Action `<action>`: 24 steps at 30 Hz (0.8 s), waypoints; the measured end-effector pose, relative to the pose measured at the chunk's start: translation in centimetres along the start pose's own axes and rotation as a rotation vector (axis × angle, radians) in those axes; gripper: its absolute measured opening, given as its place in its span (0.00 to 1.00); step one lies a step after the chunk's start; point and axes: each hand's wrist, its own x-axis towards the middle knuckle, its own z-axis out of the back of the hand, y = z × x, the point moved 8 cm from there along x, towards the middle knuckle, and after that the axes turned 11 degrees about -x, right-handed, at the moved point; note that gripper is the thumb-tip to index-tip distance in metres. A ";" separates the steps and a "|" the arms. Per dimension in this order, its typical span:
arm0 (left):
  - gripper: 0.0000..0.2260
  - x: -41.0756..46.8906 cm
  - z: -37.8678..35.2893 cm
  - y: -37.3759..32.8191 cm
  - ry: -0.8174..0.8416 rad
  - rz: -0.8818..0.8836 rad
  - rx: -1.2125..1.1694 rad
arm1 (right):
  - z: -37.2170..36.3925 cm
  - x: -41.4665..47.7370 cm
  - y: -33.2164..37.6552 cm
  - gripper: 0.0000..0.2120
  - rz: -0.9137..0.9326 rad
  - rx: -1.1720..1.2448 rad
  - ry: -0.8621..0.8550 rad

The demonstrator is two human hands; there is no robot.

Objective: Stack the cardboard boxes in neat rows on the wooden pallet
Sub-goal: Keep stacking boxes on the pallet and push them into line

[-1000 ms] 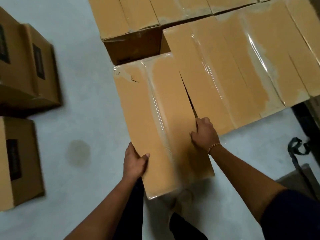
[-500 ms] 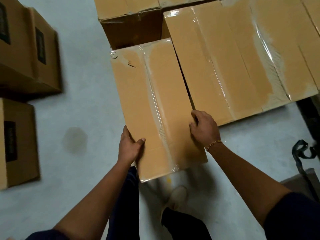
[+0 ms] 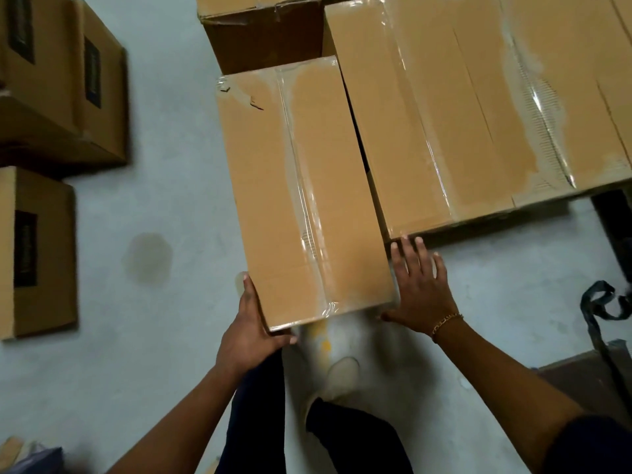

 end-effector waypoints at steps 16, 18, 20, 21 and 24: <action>0.63 4.7 1.9 -2.9 -0.087 -0.010 0.038 | 2.6 5.6 -2.2 0.70 -0.087 0.035 -0.064; 0.64 5.3 2.3 -3.3 -0.093 -0.011 0.043 | 2.8 6.3 -2.3 0.70 -0.096 0.033 -0.064; 0.64 5.8 2.7 -3.6 -0.096 -0.002 0.048 | 3.1 6.9 -2.3 0.69 -0.099 0.035 -0.057; 0.64 6.0 2.9 -3.7 -0.097 0.003 0.047 | 3.3 7.2 -2.3 0.68 -0.103 0.039 -0.052; 0.63 6.7 3.5 -4.2 -0.097 0.007 0.034 | 3.8 7.7 -2.3 0.65 -0.125 0.038 -0.059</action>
